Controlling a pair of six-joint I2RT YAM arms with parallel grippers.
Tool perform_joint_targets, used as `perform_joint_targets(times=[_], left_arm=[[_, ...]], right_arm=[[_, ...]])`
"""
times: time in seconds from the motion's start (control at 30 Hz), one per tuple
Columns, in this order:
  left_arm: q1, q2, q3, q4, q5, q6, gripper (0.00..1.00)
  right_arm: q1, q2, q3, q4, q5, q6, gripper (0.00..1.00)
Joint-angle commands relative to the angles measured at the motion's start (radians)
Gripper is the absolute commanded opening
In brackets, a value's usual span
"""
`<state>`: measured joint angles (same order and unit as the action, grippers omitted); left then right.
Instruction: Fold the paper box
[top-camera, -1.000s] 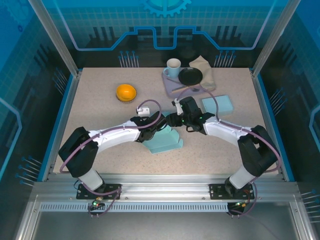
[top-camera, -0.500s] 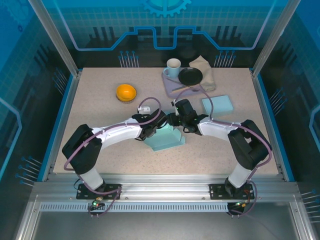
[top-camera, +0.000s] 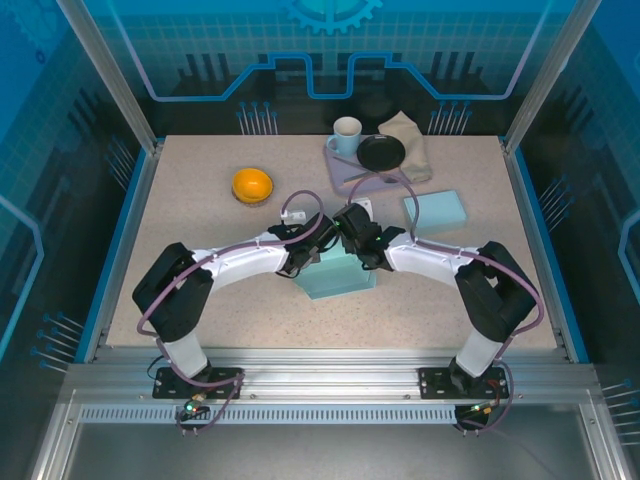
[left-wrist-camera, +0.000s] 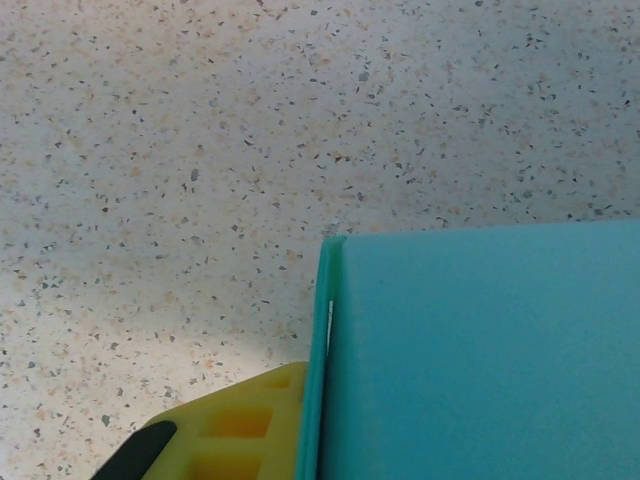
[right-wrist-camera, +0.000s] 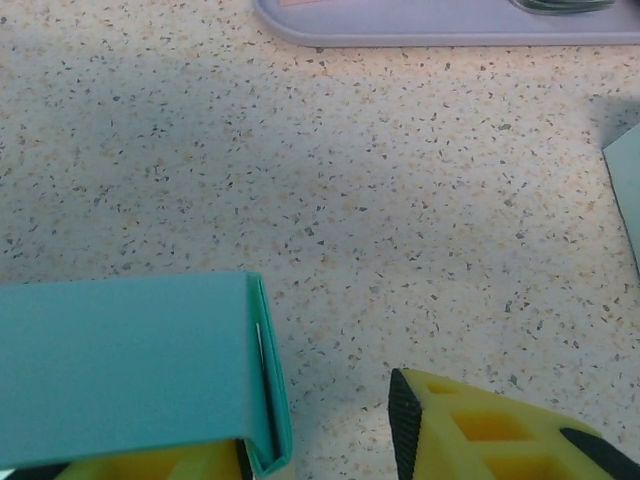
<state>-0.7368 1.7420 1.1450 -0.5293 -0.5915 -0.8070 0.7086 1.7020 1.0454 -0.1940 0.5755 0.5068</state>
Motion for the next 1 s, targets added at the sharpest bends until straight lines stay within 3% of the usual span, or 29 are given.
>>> perform_joint_targets(times=[0.0,0.23,0.33,0.63,0.97], left_arm=[[0.036,0.008,0.000,-0.162,-0.084,-0.012,0.15],[0.035,0.004,0.004,-0.152,-0.079,-0.011,0.15],[0.034,0.004,0.005,-0.149,-0.077,-0.014,0.15],[0.033,-0.001,-0.003,-0.133,-0.051,-0.015,0.15],[0.034,-0.012,-0.019,-0.125,-0.041,-0.007,0.15]], right_arm=[[-0.028,-0.017,-0.019,-0.090,0.158,0.001,0.41],[-0.022,-0.103,-0.099,0.151,-0.302,-0.088,0.49],[-0.018,-0.109,-0.127,0.183,-0.391,-0.066,0.53],[-0.016,0.010,-0.119,0.213,-0.360,-0.064,0.55],[-0.023,0.092,-0.072,0.225,-0.215,-0.090,0.51]])
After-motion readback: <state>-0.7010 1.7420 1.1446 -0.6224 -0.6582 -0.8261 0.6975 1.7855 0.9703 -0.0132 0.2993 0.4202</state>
